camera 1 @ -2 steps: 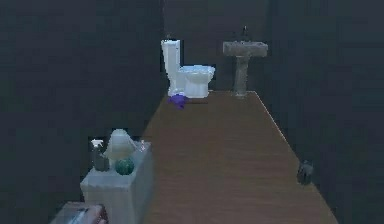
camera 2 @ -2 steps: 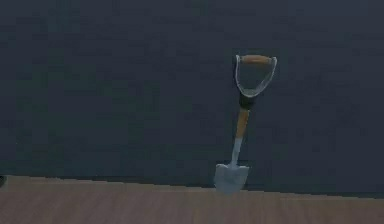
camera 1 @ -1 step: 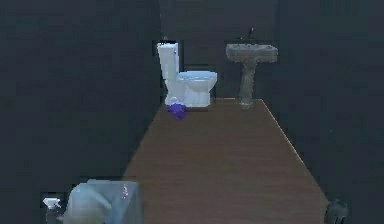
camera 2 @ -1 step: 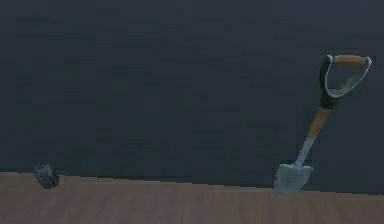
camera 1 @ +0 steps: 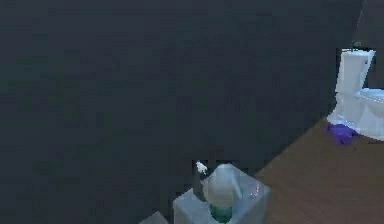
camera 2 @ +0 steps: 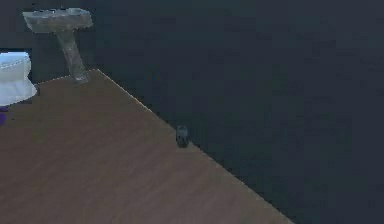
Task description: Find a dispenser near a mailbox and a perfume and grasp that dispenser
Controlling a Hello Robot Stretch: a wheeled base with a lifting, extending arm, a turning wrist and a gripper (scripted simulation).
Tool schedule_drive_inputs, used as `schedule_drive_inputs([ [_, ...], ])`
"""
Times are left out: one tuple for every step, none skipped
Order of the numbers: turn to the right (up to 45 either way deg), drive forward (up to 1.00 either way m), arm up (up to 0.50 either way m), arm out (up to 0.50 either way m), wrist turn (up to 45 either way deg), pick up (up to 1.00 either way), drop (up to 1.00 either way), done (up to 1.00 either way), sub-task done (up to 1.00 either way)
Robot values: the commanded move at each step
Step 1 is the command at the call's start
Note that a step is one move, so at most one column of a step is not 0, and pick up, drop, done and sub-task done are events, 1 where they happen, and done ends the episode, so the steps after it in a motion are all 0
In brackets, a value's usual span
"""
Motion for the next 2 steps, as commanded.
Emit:
schedule_drive_inputs([
  [-45.0,0.0,0.0,0.0,0.0,0.0,0.0,0.0,0.0],
  [-42.0,0.0,0.0,0.0,0.0,0.0,0.0,0.0,0.0],
])
